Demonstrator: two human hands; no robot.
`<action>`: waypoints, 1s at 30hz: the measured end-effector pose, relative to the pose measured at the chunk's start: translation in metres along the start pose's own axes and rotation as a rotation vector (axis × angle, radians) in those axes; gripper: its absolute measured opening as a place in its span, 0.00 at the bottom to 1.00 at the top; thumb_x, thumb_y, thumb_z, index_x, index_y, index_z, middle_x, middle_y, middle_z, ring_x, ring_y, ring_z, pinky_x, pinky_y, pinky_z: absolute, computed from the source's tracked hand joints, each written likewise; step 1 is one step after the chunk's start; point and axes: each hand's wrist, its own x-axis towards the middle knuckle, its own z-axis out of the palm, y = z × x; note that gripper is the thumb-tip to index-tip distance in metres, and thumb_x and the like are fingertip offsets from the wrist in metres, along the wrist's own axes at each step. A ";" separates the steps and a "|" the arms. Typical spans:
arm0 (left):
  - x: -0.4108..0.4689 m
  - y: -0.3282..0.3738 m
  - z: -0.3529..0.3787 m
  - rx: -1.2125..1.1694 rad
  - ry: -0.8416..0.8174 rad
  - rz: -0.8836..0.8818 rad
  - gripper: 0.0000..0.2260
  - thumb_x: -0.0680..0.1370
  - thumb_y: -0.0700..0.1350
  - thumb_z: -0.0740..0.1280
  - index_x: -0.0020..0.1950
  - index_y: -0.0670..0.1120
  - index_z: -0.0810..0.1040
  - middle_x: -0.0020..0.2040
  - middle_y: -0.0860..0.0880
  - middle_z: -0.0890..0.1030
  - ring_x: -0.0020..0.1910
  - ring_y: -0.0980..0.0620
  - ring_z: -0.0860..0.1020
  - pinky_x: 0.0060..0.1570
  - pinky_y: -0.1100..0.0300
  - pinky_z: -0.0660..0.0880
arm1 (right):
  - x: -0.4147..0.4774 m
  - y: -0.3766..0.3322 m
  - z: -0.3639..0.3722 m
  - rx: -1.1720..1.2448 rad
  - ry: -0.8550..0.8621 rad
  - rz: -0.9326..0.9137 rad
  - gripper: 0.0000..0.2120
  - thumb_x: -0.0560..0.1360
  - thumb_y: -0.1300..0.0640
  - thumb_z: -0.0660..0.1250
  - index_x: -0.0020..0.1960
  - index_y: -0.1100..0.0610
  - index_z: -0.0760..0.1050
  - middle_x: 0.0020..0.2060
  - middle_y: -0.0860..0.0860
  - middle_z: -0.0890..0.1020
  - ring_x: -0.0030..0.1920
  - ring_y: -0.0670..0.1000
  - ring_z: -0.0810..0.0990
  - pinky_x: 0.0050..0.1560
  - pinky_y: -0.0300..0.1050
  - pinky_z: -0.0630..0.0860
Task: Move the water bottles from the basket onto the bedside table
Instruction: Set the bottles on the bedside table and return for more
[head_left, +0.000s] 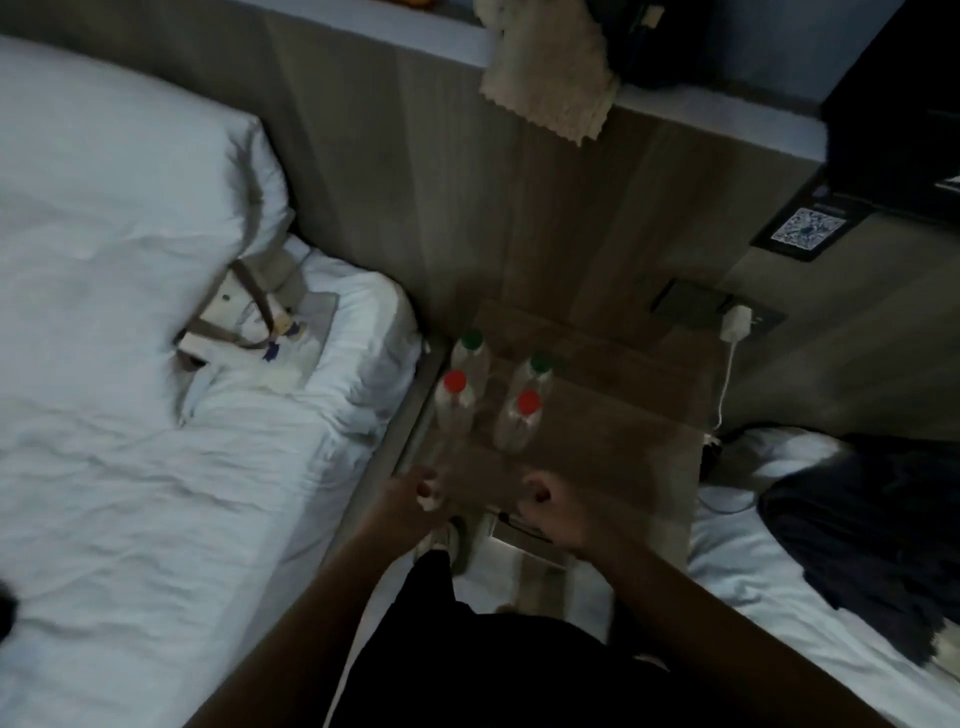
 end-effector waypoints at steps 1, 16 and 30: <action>-0.016 -0.003 0.010 -0.014 0.027 -0.011 0.22 0.71 0.45 0.74 0.62 0.44 0.74 0.47 0.51 0.76 0.44 0.51 0.77 0.44 0.63 0.70 | -0.007 0.005 0.001 -0.004 -0.039 -0.011 0.17 0.76 0.63 0.66 0.64 0.64 0.72 0.42 0.51 0.76 0.44 0.48 0.75 0.37 0.31 0.70; -0.202 -0.026 0.099 -0.117 0.331 -0.197 0.20 0.74 0.47 0.70 0.65 0.50 0.72 0.57 0.50 0.77 0.46 0.58 0.74 0.46 0.67 0.68 | -0.076 0.054 0.021 -0.340 -0.311 -0.291 0.17 0.74 0.59 0.67 0.62 0.57 0.74 0.48 0.52 0.78 0.48 0.50 0.77 0.51 0.44 0.73; -0.364 -0.109 0.138 -0.269 0.571 -0.523 0.21 0.73 0.50 0.71 0.65 0.51 0.72 0.58 0.52 0.76 0.53 0.53 0.77 0.52 0.60 0.74 | -0.163 0.021 0.167 -0.682 -0.633 -0.601 0.17 0.75 0.53 0.67 0.63 0.53 0.73 0.50 0.48 0.78 0.50 0.48 0.78 0.54 0.44 0.75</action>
